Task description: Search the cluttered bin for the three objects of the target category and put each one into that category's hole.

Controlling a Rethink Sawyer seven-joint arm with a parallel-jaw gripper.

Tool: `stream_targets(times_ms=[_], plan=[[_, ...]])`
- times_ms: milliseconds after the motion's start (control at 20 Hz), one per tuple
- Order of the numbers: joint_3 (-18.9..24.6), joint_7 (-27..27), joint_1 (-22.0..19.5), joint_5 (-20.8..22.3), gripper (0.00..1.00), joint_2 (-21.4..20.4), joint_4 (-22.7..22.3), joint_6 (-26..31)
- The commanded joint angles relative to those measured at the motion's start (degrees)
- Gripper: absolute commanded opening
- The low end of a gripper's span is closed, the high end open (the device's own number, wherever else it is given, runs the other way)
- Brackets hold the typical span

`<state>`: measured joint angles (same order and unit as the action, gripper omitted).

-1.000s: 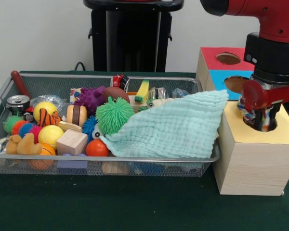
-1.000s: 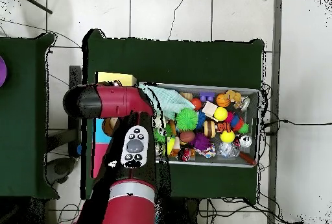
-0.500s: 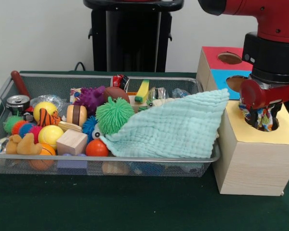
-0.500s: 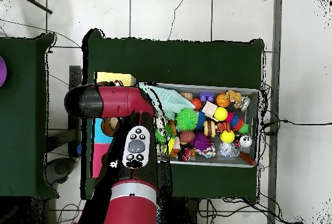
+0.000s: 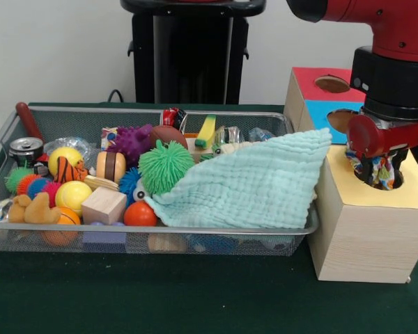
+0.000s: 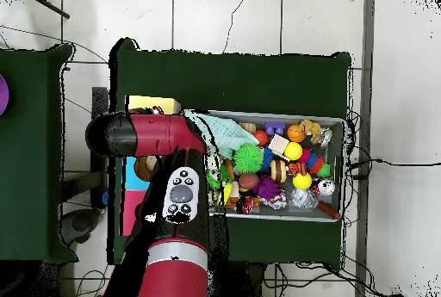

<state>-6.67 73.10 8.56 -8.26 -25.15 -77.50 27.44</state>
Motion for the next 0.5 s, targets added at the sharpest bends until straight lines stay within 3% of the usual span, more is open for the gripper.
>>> stream_targets(times_ms=[50,500], plan=[[2.2,7.3,0.3,2.9,1.00,-0.6,-4.6,5.4],[1.4,8.0,0.4,2.0,1.00,-3.3,-3.4,7.8]])
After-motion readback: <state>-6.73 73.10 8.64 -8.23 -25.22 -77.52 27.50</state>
